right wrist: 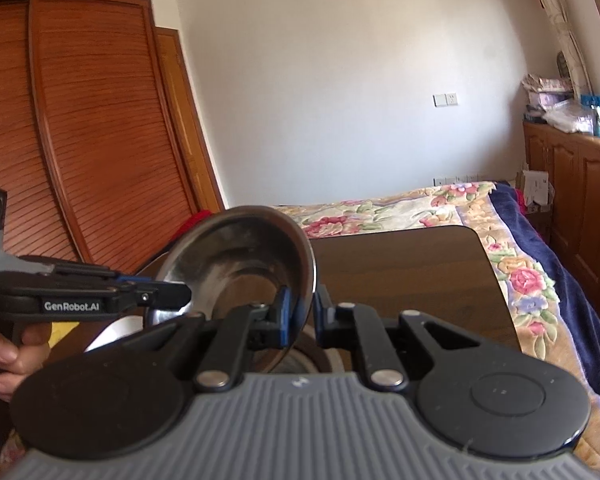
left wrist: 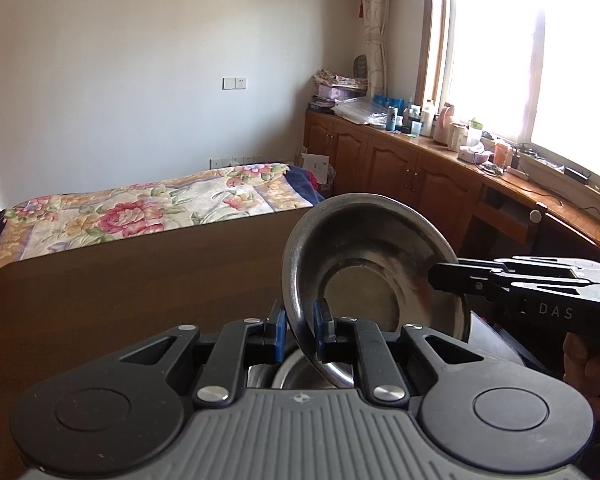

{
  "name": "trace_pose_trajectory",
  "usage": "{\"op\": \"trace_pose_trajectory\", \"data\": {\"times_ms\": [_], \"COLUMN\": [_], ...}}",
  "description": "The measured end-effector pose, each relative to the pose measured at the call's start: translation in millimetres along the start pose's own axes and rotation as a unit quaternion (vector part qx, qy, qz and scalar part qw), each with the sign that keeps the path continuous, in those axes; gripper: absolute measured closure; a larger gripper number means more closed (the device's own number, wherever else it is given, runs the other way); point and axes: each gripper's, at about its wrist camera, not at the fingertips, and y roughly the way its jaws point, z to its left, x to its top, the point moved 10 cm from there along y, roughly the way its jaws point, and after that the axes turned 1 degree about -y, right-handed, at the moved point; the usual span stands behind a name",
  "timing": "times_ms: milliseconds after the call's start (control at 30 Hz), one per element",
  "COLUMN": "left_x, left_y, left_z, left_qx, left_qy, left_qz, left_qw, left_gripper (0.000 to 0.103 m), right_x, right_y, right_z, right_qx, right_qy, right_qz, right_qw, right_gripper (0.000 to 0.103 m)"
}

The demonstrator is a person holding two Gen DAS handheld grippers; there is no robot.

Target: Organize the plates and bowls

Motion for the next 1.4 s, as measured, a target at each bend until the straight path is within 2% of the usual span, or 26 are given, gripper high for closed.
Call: {"op": "trace_pose_trajectory", "data": {"times_ms": [333, 933, 1400], "left_x": [-19.8, -58.1, -63.6], "left_y": [-15.0, 10.9, 25.4], "left_z": [-1.1, 12.0, 12.6], "left_qx": [0.014, 0.014, 0.016], "left_qy": [0.011, -0.008, -0.006], "left_qz": [-0.008, 0.034, 0.042], "left_qw": [0.9998, 0.9993, 0.999], "left_gripper": [0.088, 0.088, 0.088], "right_x": [-9.1, -40.3, -51.1], "right_y": [-8.3, 12.7, 26.6], "right_z": [17.1, 14.2, 15.8], "right_qx": [-0.007, -0.011, -0.024], "right_qy": [-0.033, -0.03, -0.045], "right_qz": [-0.009, 0.029, 0.045], "right_qw": [0.999, 0.999, 0.998], "right_gripper": [0.089, 0.089, 0.089]}}
